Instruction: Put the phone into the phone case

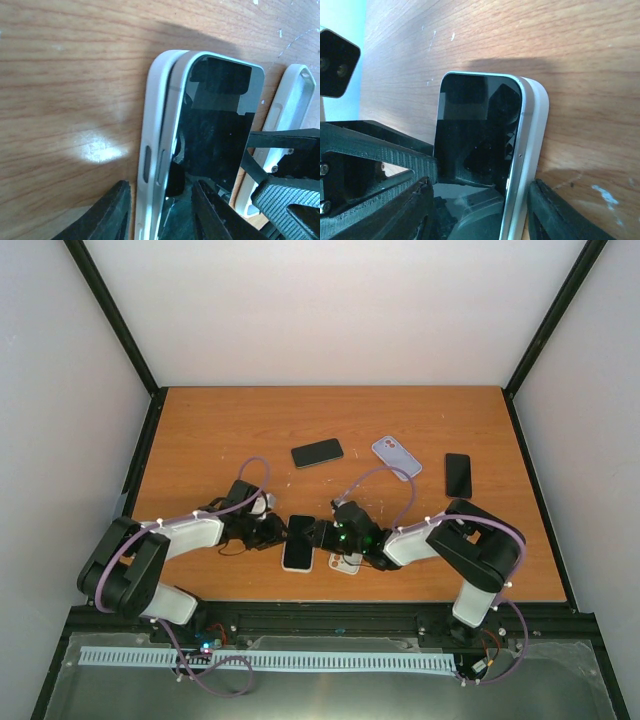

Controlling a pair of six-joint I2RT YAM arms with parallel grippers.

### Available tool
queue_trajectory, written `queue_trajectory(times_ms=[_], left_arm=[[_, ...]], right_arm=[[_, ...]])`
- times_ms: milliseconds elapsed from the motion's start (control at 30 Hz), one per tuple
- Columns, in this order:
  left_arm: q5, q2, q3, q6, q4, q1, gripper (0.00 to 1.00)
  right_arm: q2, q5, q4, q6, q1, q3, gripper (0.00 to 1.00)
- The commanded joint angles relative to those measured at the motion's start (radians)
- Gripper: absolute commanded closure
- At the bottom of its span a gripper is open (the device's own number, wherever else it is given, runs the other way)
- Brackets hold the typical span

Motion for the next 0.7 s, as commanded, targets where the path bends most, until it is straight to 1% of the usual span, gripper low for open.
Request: queue_trajectory(times_ms=[0,133,333,367,433,500,533,667], left_arm=[[0.023,0.02,-0.035,-0.003,0.016,0.005,0.66],[0.047,0.033,-0.051,0.002,0.061,0.005,0.69],[0.022,0.007,-0.046,-0.011,0.034,0.005,0.7],[0.018,-0.002,-0.043,-0.01,0.033,0.006,0.69],[0.008,-0.028,-0.043,-0.018,0.002,0.005,0.58],[-0.007,-0.053,-0.046,-0.02,-0.008,0.005,0.55],[-0.009,-0.059,-0.049,-0.021,-0.007,0.005,0.56],[0.015,-0.052,-0.069,-0.03,0.016,0.005,0.64]], right_arm=[[0.054,-0.047,0.019,0.051,-0.007,0.0,0.47],[0.048,-0.119,0.103,0.067,-0.016,0.008,0.45],[0.005,-0.198,0.225,0.093,-0.016,0.009,0.44],[0.0,-0.208,0.23,0.095,-0.016,0.013,0.44],[-0.008,-0.222,0.244,0.101,-0.015,0.019,0.43],[-0.007,-0.236,0.272,0.111,-0.012,0.017,0.43],[-0.004,-0.241,0.286,0.113,-0.01,0.018,0.43],[0.031,-0.263,0.345,0.129,0.02,0.036,0.42]])
